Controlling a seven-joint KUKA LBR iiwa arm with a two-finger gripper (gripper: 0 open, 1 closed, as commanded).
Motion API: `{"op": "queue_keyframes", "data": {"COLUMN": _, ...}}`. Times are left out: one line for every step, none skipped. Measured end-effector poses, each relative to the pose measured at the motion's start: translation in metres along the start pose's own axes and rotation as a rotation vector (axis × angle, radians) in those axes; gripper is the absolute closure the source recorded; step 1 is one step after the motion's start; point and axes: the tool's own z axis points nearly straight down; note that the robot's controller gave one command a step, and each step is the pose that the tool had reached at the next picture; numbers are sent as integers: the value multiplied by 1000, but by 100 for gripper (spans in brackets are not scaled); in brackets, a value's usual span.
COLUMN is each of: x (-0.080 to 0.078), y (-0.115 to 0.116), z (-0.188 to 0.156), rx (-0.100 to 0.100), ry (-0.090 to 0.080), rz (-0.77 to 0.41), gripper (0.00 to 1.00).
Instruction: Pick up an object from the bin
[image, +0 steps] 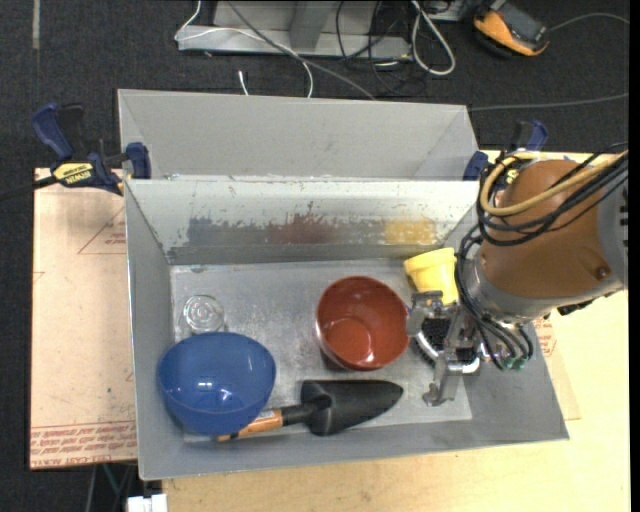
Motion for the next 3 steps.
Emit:
{"op": "queue_keyframes", "data": {"x": 1, "y": 46, "z": 121, "rx": 0, "ry": -15, "rz": -187, "gripper": 0}}
{"op": "queue_keyframes", "data": {"x": -2, "y": 55, "z": 140, "rx": 2, "ry": -37, "rz": -133, "gripper": 0}}
{"op": "queue_keyframes", "data": {"x": -7, "y": 53, "z": 140, "rx": 0, "ry": -45, "rz": -205, "gripper": 0}}
